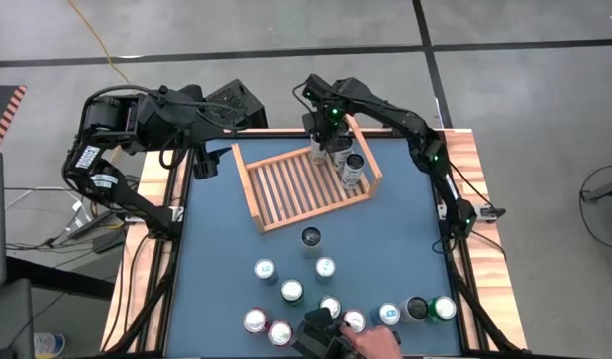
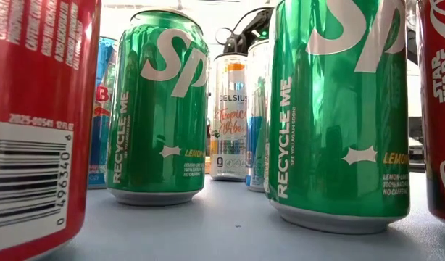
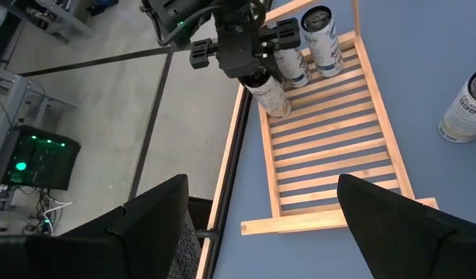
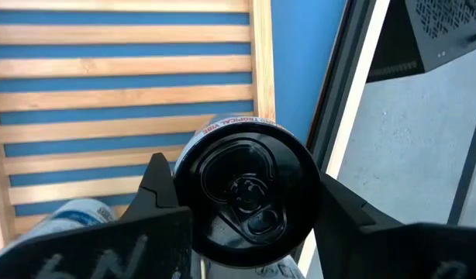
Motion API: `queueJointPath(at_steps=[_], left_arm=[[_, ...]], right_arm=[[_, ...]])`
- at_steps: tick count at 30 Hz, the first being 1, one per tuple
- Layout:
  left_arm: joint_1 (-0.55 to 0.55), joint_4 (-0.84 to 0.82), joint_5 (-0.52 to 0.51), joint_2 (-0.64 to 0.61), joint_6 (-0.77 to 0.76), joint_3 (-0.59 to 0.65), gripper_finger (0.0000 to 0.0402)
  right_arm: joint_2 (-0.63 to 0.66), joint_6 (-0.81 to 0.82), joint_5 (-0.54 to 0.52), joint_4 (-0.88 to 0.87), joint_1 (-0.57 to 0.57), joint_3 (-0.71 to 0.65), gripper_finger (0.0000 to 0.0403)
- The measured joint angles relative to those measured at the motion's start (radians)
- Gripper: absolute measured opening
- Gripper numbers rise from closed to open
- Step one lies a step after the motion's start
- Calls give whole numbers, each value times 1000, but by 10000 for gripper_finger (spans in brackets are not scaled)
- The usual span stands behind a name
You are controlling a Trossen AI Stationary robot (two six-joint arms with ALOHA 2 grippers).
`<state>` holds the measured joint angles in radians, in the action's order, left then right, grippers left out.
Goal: Place canned beverage on shelf
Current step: Put the white-yellow soda can on the shelf
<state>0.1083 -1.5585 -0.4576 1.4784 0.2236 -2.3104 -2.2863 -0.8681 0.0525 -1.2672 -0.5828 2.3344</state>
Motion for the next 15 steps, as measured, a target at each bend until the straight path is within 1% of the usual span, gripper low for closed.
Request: queueJointPath(at_steps=[6,7,12,15], left_arm=[[0,0,-1,0,1,0,318],[0,-1,-1,0,1,0,318],[0,-4,-1,0,16,0,318],[0,-8,-1,0,18,0,318]], right_arm=[[-1,7,-21,-2,2,-1,140],[-2,14,-21,-2,1,-1,149],[-10,82,-40,22,-4,-6,228],[-17,92,-72,13,-5,-9,251]])
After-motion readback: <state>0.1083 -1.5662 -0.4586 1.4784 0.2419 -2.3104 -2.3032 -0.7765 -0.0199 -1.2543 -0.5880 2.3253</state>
